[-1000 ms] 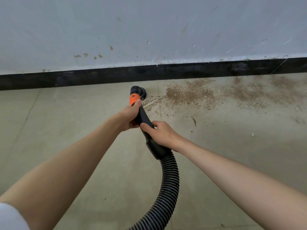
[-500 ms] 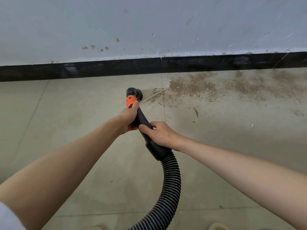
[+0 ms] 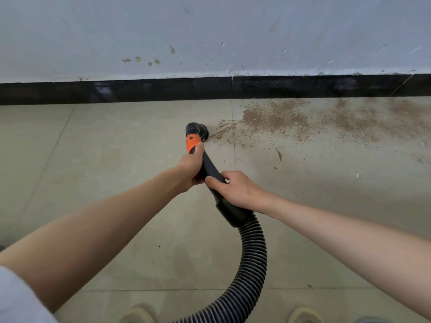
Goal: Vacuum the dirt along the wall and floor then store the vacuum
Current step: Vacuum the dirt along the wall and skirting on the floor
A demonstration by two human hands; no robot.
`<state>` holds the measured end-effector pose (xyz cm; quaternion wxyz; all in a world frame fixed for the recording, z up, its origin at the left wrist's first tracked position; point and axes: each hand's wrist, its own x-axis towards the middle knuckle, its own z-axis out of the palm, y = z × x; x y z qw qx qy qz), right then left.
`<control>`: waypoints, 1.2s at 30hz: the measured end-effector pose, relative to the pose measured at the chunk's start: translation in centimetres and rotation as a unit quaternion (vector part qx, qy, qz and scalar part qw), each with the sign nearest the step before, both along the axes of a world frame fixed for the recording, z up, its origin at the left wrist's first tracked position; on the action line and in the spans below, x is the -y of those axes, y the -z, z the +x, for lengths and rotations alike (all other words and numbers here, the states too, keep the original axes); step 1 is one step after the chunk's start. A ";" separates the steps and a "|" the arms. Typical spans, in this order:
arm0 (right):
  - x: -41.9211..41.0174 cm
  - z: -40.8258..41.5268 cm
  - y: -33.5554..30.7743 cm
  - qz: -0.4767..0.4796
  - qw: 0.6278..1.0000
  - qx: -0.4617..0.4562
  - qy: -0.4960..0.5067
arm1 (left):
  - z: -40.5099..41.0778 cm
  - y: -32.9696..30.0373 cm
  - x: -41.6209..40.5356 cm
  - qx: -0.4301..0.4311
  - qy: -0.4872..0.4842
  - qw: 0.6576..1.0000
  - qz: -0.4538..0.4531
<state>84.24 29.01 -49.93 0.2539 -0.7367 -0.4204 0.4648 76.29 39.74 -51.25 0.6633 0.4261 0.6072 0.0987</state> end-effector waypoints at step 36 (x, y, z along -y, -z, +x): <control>2.2 0.2 -1.0 -0.014 1.000 0.005 0.010 | 0.7 -0.4 2.1 -0.021 0.012 1.000 0.013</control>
